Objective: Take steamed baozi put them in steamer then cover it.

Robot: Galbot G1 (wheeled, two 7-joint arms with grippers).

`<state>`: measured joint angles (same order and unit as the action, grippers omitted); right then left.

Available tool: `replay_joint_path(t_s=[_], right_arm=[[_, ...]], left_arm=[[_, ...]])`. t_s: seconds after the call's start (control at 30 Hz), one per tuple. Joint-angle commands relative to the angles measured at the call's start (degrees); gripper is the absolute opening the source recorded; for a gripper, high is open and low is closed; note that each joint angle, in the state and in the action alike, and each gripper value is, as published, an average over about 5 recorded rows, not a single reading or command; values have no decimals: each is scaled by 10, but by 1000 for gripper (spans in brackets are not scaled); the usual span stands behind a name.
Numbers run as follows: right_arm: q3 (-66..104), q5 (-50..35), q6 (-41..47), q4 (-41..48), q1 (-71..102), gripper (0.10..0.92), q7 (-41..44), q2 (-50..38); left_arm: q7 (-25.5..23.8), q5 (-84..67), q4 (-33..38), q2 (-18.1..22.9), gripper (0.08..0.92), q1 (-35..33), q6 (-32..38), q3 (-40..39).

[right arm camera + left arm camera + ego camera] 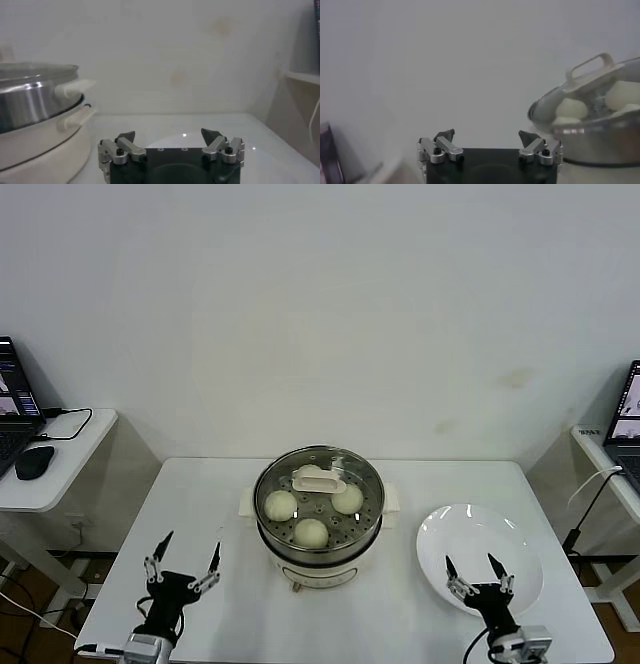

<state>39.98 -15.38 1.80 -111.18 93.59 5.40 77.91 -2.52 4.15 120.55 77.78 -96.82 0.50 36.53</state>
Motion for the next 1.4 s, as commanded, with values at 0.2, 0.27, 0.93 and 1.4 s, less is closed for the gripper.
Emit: replay_joint_path(t_s=[0.2, 0.27, 0.93, 1.4], right_arm=[[-7, 16, 14, -17, 18, 823, -28, 0], [-7, 17, 12, -16, 20, 823, -29, 3], [6, 43, -10, -22, 4, 823, -16, 25], [4, 53, -12, -2, -10, 823, -14, 28]], left_arm=[[-14, -44, 8, 10, 823, -48, 0, 9], [-14, -41, 12, 10, 823, -56, -1, 8], [-24, -32, 33, 19, 823, -84, -7, 1], [-29, -27, 37, 18, 823, -81, -6, 8]])
